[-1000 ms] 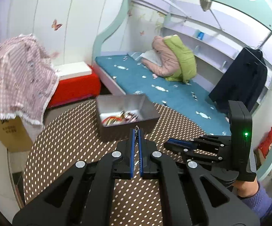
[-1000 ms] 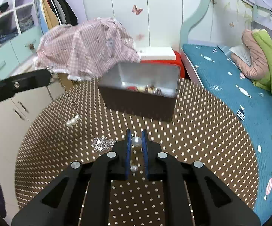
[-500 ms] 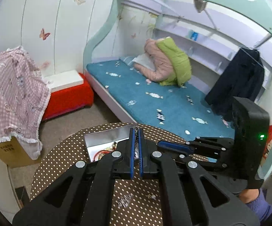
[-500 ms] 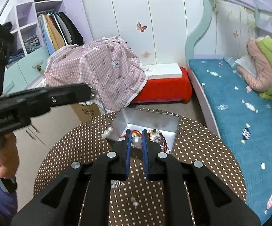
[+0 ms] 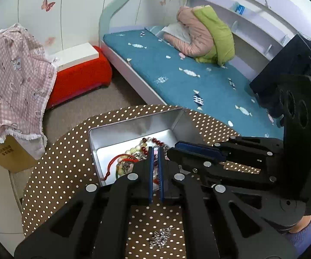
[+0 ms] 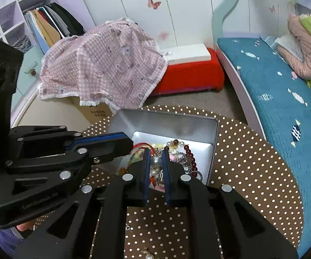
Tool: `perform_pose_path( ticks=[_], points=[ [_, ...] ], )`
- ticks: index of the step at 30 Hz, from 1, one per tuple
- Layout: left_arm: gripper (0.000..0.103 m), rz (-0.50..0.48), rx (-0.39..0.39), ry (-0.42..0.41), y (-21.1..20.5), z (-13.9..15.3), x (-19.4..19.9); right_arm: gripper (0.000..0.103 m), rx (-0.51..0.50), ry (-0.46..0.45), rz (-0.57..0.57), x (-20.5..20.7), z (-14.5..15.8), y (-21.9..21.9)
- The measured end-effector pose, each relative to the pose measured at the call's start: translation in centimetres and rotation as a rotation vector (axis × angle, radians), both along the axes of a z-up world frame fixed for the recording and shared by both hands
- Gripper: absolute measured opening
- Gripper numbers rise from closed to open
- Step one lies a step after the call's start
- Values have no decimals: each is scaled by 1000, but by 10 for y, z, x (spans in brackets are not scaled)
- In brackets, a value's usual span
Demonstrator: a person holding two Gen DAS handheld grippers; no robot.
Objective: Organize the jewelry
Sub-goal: 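Carry the pearl earrings and silver chain into the box and open both tools, then move both tools back from the box to the table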
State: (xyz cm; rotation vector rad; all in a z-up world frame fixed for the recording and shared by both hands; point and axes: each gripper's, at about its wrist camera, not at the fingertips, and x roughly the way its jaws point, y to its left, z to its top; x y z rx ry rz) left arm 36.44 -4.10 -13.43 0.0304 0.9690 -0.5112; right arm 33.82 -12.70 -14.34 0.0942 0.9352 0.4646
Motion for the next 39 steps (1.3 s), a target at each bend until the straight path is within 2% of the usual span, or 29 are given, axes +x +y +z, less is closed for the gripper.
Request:
perform_pose_path(
  ticks=[6,8,15,18,19,20,21,22,23,27,31,35,39],
  points=[
    [5,23,20,-10,7,-4,1,10,-1,15,-2,3,-6,1],
    [17,29,27,-13,7,-4,1,10,-3,17,0,4,-7,1],
    [24,47,43,-34,8,0,-2,14,-25,2,-21,4,-6,5],
    [28,62,50,-69,11,9,-10,32,-23,-10,-34,1,-3,1],
    [36,70,51,-81,12,13,-13,38,-23,-23,-45,-2,1,-4],
    [51,88,57,-106,14,17,-18,41,-19,-34,-51,-5,4,-7],
    [58,103,62,-137,16,23,-24,43,-5,-46,-58,-10,9,-13],
    [70,115,62,-168,18,28,-30,48,-1,-56,-63,-14,12,-16],
    [76,126,61,-196,19,33,-36,52,0,-69,-68,-18,16,-19],
    [81,151,81,-266,22,41,-61,58,-21,-129,-71,-42,30,-27],
    [83,169,126,-321,27,34,-87,61,-71,-172,-72,-69,30,-32],
    [83,159,149,-312,30,11,-106,62,-116,-173,-76,-91,15,-35],
    [82,118,159,-238,29,-28,-119,62,-146,-142,-70,-106,-8,-35]
  ],
)
